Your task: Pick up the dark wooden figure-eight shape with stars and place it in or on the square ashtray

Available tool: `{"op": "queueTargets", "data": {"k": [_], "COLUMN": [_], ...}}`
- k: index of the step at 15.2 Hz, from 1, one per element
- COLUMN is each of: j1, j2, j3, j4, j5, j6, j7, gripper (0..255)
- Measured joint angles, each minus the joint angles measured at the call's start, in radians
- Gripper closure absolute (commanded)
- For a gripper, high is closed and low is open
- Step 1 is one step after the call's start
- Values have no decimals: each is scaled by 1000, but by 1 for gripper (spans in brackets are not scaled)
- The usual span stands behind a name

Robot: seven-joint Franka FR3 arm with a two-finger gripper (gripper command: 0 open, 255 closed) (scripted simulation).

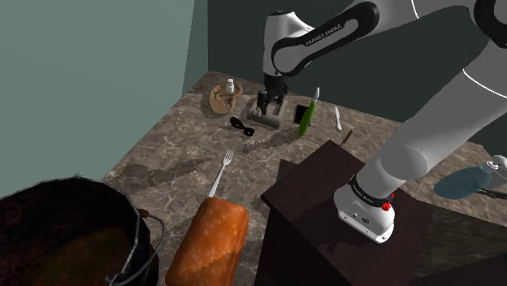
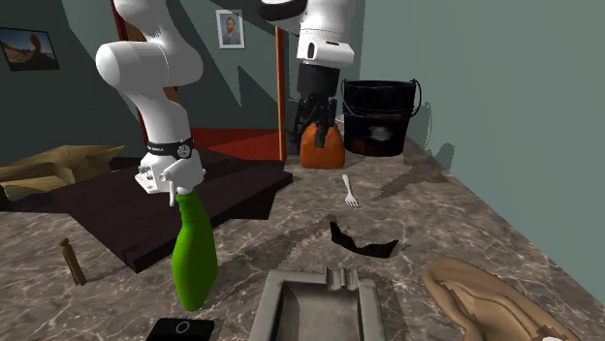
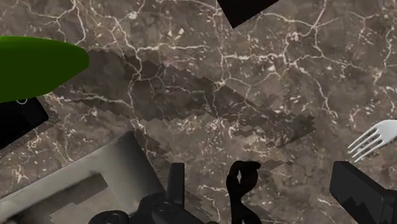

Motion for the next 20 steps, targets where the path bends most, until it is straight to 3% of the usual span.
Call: {"op": "queueTargets", "data": {"k": [5,13,20], "j1": [9,41,51], "j2": [199,510,605], "j3": [9,-2,-16], "j4": [102,333,360], "j5": [-39,-101,-124], "j6": [105,198,267], "j7": [38,81,98], "gripper": [0,0,0]}}
